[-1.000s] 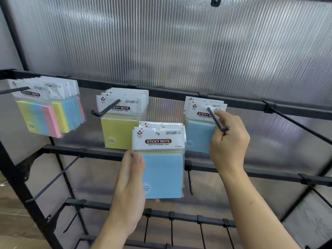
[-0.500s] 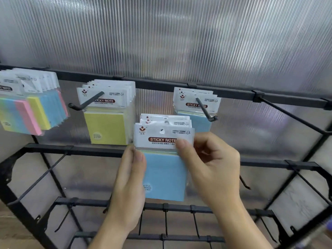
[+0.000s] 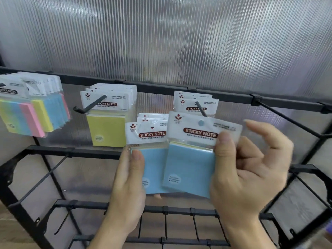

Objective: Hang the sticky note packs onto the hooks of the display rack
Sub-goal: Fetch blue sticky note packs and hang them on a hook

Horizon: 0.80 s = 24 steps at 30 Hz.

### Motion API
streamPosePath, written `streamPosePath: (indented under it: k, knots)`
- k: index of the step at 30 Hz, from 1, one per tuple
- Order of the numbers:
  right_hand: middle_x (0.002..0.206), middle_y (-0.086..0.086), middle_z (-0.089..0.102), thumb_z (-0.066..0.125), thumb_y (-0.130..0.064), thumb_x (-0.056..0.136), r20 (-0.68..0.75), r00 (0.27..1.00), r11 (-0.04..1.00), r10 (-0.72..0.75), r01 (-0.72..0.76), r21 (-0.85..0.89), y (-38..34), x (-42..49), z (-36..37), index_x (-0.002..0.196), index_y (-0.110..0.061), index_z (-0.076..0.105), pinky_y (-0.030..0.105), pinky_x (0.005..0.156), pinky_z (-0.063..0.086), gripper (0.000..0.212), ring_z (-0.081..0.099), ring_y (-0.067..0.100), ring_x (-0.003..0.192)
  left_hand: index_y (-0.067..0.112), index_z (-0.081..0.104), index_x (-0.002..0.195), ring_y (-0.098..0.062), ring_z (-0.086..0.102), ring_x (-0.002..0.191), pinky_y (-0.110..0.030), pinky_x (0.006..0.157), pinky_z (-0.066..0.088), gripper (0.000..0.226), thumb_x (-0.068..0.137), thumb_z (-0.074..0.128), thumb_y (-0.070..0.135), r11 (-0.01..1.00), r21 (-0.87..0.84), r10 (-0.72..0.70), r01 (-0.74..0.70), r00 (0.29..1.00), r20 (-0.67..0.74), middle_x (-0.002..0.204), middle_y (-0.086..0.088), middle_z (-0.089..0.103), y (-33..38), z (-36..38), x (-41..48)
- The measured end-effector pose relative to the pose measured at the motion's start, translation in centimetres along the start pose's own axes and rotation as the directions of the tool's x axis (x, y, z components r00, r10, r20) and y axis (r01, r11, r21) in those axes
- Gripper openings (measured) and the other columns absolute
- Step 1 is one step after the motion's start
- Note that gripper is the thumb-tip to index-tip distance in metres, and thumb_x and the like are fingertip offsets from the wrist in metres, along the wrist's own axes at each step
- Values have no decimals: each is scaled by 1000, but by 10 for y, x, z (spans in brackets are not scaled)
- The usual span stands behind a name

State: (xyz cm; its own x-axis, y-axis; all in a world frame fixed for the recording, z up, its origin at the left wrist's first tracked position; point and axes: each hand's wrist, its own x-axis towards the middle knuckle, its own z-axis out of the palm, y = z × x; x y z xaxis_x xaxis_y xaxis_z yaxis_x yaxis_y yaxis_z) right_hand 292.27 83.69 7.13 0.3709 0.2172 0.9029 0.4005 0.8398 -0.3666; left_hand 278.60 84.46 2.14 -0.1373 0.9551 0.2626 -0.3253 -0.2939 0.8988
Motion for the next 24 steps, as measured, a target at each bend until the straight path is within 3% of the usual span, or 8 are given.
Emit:
streamPosePath:
  k: [2,4,8,15,21,24]
  knots:
    - [92,-42,56,53,7,87,-5,998,997,-61,61,-37,-2,5,-4,107,-16,40,17,43,39,33,54,3,53,40,63,104,-17,69,70,-31,40,46,34,83,43,56,1000,-1,-10,10,1000,-16,93,4,74,3,2,-1]
    - [85,-37,59,55,4,89,-22,999,996,-38,36,-80,3,8,-11,103,-19,49,14,50,41,27,56,-3,57,35,61,107,-15,68,65,-28,36,44,37,82,44,58,1000,3,1,-1,1000,-22,90,6,73,3,4,-1]
    - [77,-35,60,56,1,88,3,1000,979,18,-17,-201,11,9,-19,92,-30,61,4,64,39,32,56,-11,66,32,58,112,-13,68,65,-27,36,44,40,82,41,53,1000,16,-1,1,1000,-28,89,8,73,1,6,-1]
    - [79,-39,61,55,3,86,45,997,979,68,-58,-197,12,12,-20,92,-33,62,3,69,40,38,58,-14,72,32,58,111,-10,67,63,-27,36,46,39,83,39,52,997,73,15,-12,999,-36,86,11,73,1,5,-2]
    - [77,-35,60,54,5,84,86,992,972,87,-66,-226,13,17,-17,89,-28,65,3,68,39,35,57,-14,71,32,57,107,-9,67,62,-27,36,47,35,83,39,51,995,102,20,-16,999,-46,83,12,72,3,2,-2]
    - [83,-22,63,53,4,85,108,989,959,101,-68,-275,20,16,-15,90,-16,71,2,70,39,27,57,-16,75,34,57,108,-7,67,63,-28,38,49,35,84,39,53,992,125,26,-18,998,-61,83,15,72,3,0,-2]
